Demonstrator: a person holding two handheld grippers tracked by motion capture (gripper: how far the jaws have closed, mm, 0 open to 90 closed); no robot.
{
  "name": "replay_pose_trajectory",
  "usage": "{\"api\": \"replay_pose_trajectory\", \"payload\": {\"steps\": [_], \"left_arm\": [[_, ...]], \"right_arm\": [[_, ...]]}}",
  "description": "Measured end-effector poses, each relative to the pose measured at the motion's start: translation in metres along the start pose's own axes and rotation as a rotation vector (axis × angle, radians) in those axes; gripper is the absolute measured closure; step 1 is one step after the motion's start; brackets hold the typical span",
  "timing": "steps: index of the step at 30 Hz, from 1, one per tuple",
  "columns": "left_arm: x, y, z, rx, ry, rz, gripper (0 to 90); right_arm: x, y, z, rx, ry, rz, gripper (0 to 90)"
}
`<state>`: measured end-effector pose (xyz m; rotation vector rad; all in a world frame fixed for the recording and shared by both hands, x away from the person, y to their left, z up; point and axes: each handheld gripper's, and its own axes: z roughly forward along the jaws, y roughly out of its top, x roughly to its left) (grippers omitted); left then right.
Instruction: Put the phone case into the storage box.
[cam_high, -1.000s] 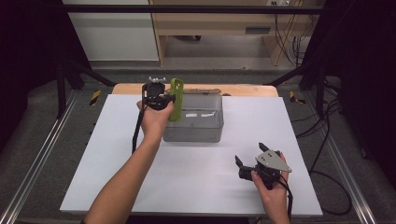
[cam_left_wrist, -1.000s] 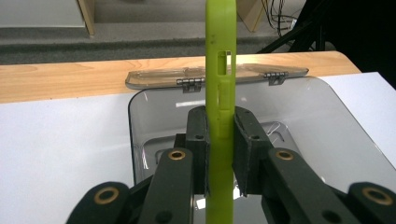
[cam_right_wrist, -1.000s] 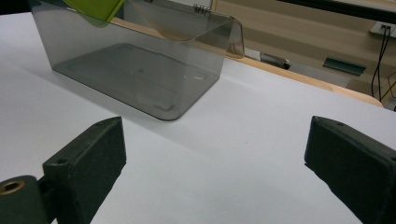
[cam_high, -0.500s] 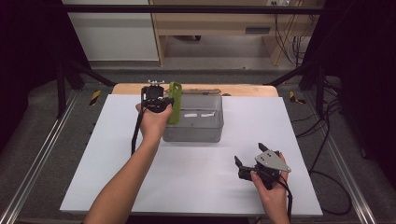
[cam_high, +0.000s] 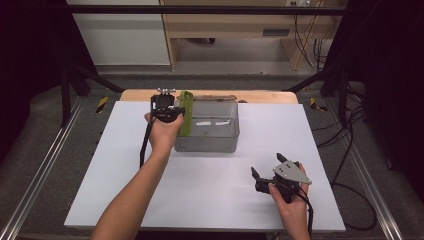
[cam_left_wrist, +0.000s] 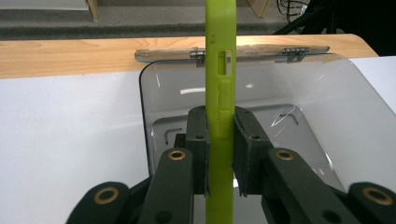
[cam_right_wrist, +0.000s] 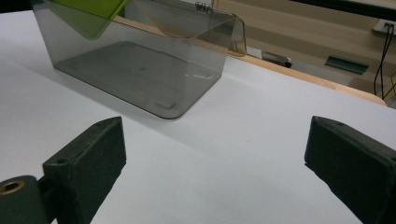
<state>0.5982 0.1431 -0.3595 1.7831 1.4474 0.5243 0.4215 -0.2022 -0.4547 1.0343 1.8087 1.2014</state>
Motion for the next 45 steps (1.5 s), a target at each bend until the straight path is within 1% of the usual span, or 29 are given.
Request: {"api": "replay_pose_trajectory", "payload": {"steps": [7,20,25,32,40,45], "left_arm": [[0.002,-0.002,0.001,0.010,0.003,-0.001,77.5],[0.000,-0.005,0.005,0.022,0.009,0.005,77.5],[-0.001,-0.006,0.005,0.022,0.024,0.022,77.5],[0.002,-0.008,0.005,0.026,0.040,0.023,77.5],[0.004,-0.010,0.005,0.026,0.081,0.062,77.6],[0.005,-0.011,0.006,0.029,0.087,0.064,77.6]], "right_arm": [[0.000,0.000,0.001,0.002,0.002,-0.003,5.8],[0.000,0.000,0.001,0.007,0.003,-0.007,5.7],[0.000,-0.001,0.001,0.007,0.003,-0.009,5.7],[0.001,-0.001,0.001,0.010,0.004,-0.009,5.7],[0.001,-0.001,0.002,0.013,0.004,-0.008,5.7],[0.001,-0.001,0.002,0.013,0.005,-0.013,5.7]]}}
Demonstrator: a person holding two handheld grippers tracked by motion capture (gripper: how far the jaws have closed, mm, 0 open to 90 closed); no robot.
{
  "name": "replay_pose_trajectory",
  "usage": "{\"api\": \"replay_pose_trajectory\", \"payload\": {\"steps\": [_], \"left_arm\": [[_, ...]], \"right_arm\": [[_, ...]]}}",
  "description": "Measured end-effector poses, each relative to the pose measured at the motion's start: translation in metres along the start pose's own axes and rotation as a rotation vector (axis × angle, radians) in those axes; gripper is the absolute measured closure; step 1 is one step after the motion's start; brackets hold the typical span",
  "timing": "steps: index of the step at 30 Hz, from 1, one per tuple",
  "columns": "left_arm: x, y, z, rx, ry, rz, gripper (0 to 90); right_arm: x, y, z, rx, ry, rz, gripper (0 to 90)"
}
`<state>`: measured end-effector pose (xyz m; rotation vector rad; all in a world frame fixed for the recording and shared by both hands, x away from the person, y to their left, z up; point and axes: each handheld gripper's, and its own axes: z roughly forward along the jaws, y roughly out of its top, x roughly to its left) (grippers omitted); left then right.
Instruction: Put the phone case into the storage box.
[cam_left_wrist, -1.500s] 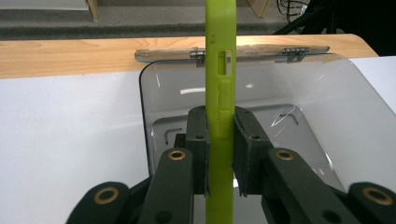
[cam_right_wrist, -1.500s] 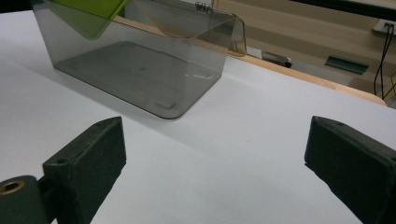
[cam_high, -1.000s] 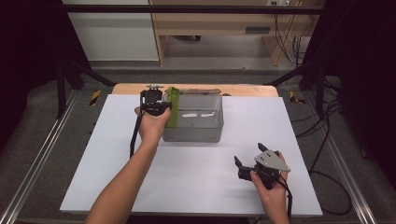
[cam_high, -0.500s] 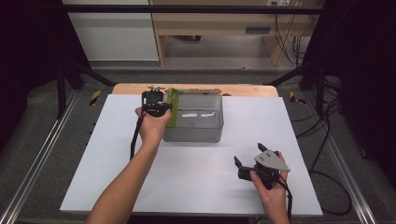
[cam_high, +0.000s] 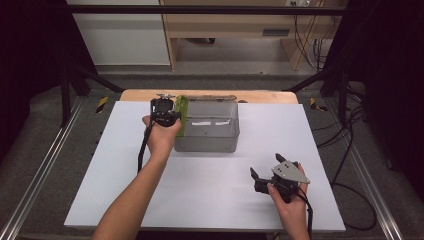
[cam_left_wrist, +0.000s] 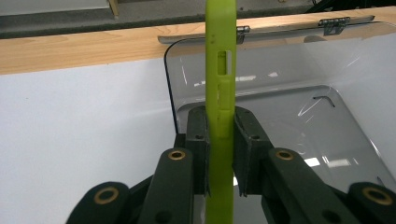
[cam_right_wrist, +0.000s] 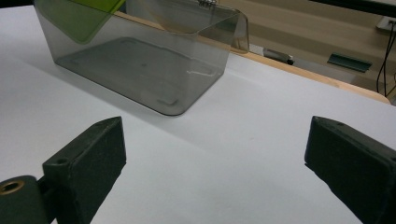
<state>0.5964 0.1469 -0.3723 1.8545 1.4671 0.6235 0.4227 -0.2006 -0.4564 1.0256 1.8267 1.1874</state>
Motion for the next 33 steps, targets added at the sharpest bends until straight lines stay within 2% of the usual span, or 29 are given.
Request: {"api": "replay_pose_trajectory", "payload": {"steps": [18,33], "left_arm": [[-0.0007,-0.0026,0.0032,0.014,0.000,0.012,77.5],[-0.0009,-0.0040,0.0087,0.039,-0.010,0.002,77.6]], "right_arm": [[0.0003,-0.0003,0.0004,0.007,0.003,-0.001,5.7],[0.0016,-0.0011,0.0023,0.017,0.013,-0.004,5.7]]}}
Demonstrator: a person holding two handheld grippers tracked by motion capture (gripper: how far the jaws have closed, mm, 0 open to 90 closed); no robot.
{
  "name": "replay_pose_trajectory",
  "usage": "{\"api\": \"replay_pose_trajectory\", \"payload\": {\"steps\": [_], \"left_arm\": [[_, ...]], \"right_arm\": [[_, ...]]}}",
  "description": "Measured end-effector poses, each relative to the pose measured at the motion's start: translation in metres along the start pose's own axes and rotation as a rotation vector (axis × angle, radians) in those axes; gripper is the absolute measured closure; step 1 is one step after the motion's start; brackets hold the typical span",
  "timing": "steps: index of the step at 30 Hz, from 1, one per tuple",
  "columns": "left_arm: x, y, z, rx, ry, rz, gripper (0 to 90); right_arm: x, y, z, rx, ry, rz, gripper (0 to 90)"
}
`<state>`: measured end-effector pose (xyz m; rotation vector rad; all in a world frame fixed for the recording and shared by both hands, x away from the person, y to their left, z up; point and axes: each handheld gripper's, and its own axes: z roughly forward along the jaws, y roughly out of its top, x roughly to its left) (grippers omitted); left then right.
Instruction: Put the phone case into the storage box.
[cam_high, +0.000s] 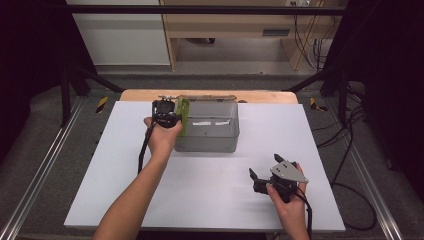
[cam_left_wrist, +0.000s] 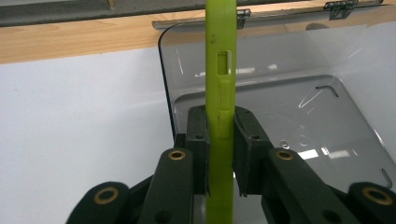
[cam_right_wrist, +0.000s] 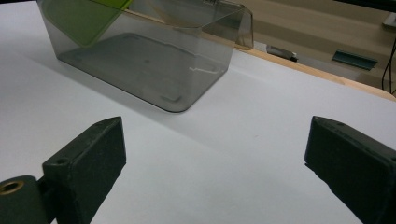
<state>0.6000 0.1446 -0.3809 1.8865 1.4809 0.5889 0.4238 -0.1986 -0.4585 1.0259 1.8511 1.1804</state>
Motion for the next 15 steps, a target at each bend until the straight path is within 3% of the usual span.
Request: {"api": "replay_pose_trajectory", "payload": {"steps": [15], "left_arm": [[0.0014,-0.0007,0.0073,0.033,-0.012,-0.011,77.6]], "right_arm": [[0.0002,-0.0014,0.0034,0.014,0.009,0.006,5.6]]}}
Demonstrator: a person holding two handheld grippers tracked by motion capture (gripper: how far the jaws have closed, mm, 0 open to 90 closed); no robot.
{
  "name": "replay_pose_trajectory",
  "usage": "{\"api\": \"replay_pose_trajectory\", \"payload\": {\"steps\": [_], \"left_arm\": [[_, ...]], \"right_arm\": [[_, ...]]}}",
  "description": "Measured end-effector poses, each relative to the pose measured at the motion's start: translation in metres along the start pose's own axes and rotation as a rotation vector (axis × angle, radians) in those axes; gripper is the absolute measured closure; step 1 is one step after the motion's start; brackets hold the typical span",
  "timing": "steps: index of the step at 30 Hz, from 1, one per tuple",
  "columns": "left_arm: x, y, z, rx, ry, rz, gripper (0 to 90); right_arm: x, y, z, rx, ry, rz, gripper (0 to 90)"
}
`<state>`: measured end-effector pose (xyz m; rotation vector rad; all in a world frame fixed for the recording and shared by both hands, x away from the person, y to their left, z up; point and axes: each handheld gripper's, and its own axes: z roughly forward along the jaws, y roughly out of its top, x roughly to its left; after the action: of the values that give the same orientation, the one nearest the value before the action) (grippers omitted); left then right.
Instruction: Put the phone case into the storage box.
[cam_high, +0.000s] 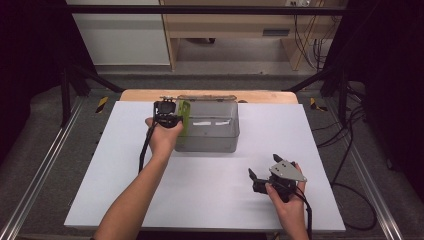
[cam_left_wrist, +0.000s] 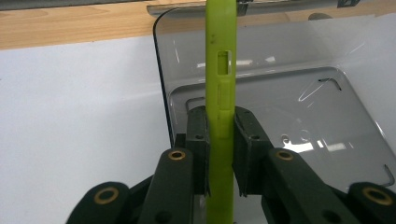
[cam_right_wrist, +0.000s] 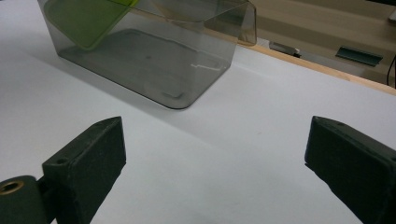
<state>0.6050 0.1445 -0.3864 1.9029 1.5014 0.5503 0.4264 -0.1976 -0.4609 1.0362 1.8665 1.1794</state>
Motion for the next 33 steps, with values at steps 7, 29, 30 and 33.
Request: {"api": "replay_pose_trajectory", "payload": {"steps": [7,29,30,33], "left_arm": [[0.0035,0.0006,0.0005,0.004,-0.008,-0.019,77.6],[0.0056,0.0018,0.0044,0.000,-0.011,-0.037,77.1],[0.0057,0.0018,0.0048,-0.002,-0.012,-0.040,77.0],[0.0054,0.0015,0.0064,0.001,-0.022,-0.044,76.9]], "right_arm": [[0.0002,-0.0003,0.0004,0.003,0.002,0.002,5.6],[-0.0001,-0.0010,0.0017,0.016,0.009,0.010,5.5],[-0.0001,-0.0011,0.0018,0.017,0.010,0.011,5.4],[0.0001,-0.0013,0.0018,0.019,0.011,0.014,5.4]]}}
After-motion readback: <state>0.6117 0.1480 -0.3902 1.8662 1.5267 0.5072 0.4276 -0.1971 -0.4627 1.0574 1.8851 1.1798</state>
